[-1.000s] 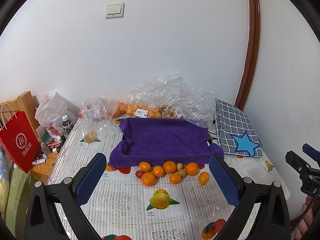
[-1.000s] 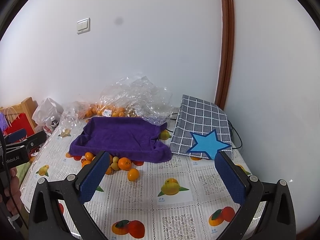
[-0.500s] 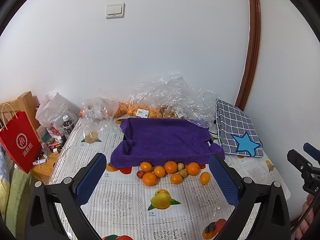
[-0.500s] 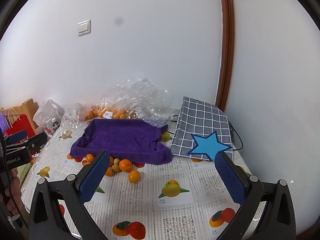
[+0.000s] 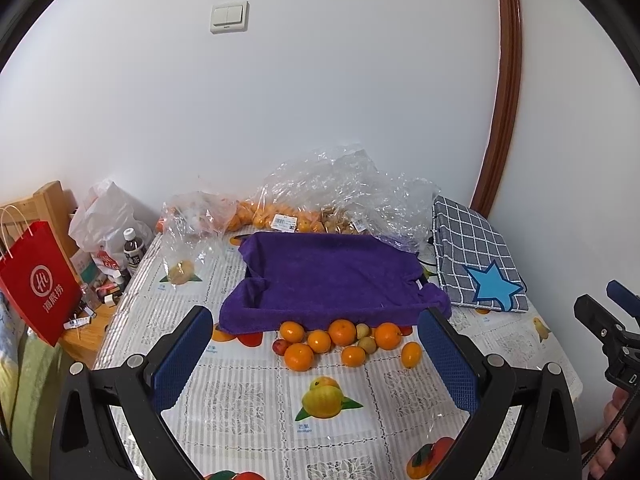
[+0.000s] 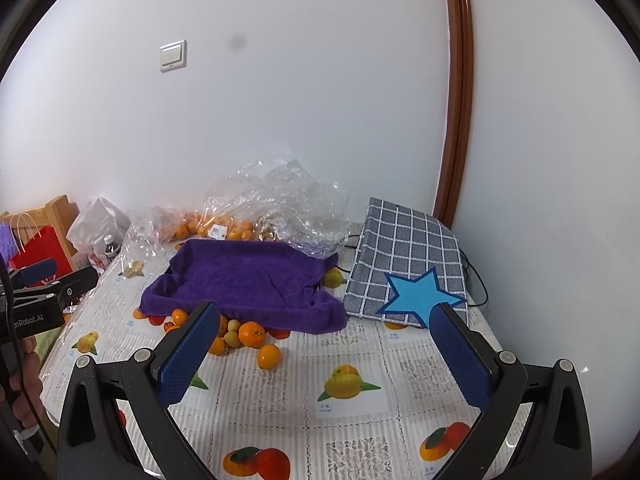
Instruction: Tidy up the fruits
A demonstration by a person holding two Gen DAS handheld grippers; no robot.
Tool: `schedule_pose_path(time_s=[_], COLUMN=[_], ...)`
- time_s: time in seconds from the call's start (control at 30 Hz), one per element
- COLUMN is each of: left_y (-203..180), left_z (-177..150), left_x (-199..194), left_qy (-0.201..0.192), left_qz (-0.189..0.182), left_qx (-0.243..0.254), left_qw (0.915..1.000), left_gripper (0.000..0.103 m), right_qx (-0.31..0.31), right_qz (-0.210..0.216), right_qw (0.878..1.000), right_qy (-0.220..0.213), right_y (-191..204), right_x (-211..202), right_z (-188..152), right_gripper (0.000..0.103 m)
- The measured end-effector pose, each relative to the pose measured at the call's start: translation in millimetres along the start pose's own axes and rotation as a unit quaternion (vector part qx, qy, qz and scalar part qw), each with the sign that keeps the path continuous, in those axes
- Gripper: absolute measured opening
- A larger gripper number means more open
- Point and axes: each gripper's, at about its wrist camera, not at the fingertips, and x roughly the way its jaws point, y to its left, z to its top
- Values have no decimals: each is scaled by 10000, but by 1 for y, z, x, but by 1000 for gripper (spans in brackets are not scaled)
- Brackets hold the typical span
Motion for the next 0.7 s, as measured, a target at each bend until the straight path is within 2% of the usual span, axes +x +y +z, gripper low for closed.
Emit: schedule_pose_path(time_s=[0.33, 0.5, 0.7], left_y=[10, 16, 27], left_z=[-7, -14, -28], left_x=[26, 45, 71], left_qy=[191, 339, 577], left_qz=[90, 70, 101], left_qx=[-75, -75, -125], left_qw=[9997, 9994, 9982], left_gripper=[103, 102, 97], right_qx=[-190, -350, -415], right_qz=[-8, 235, 549], right_qw=[9998, 9989, 9963], right_qy=[82, 225, 508], right_y=[10, 18, 26], right_x=[30, 51, 84], right_z=[-7, -15, -31], right_gripper=[103, 103, 94])
